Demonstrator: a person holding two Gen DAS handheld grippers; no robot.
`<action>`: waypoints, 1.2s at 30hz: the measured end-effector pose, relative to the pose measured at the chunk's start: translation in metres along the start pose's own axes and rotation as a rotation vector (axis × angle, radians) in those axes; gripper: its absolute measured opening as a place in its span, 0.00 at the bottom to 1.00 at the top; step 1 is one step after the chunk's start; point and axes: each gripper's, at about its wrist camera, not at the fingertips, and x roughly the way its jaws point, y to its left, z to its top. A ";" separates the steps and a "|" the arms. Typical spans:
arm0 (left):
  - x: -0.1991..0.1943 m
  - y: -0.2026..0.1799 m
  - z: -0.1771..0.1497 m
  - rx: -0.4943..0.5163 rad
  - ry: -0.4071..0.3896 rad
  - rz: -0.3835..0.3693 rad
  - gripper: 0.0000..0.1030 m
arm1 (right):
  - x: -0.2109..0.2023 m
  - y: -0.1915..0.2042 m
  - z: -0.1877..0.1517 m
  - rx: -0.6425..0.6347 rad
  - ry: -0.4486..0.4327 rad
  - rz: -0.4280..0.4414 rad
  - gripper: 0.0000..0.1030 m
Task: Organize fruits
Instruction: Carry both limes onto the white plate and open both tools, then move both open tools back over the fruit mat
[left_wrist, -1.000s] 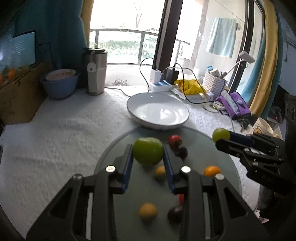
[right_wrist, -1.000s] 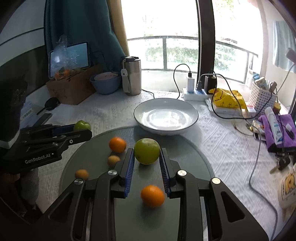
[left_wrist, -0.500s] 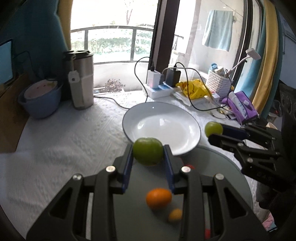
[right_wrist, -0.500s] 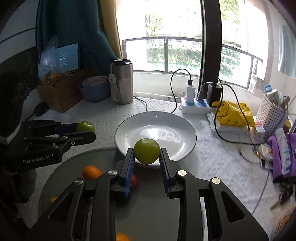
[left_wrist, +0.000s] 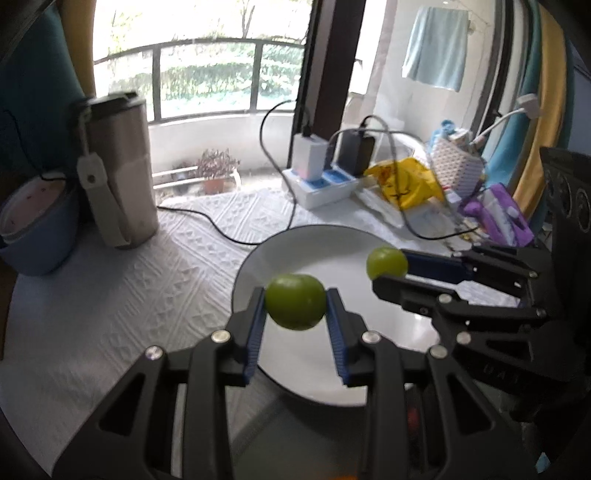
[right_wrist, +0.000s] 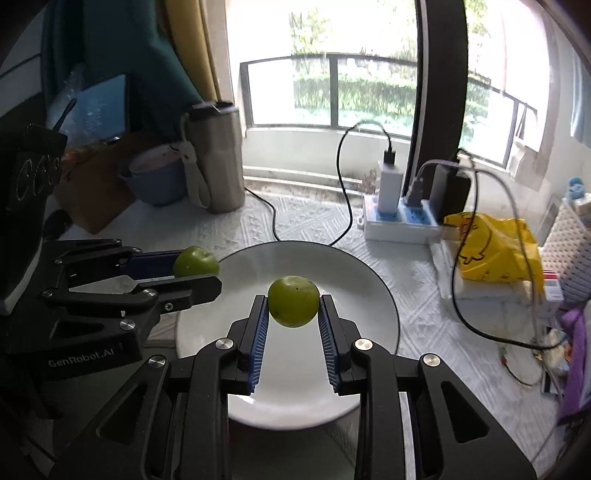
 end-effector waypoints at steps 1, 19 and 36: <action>0.005 0.003 0.002 -0.005 0.009 0.010 0.32 | 0.006 -0.001 0.002 0.004 0.008 0.000 0.29; 0.027 0.017 0.002 -0.037 0.071 0.022 0.33 | 0.045 -0.004 0.011 0.049 0.078 0.021 0.29; -0.044 -0.003 -0.009 -0.037 -0.013 0.042 0.44 | -0.027 -0.002 -0.007 0.089 0.014 -0.021 0.38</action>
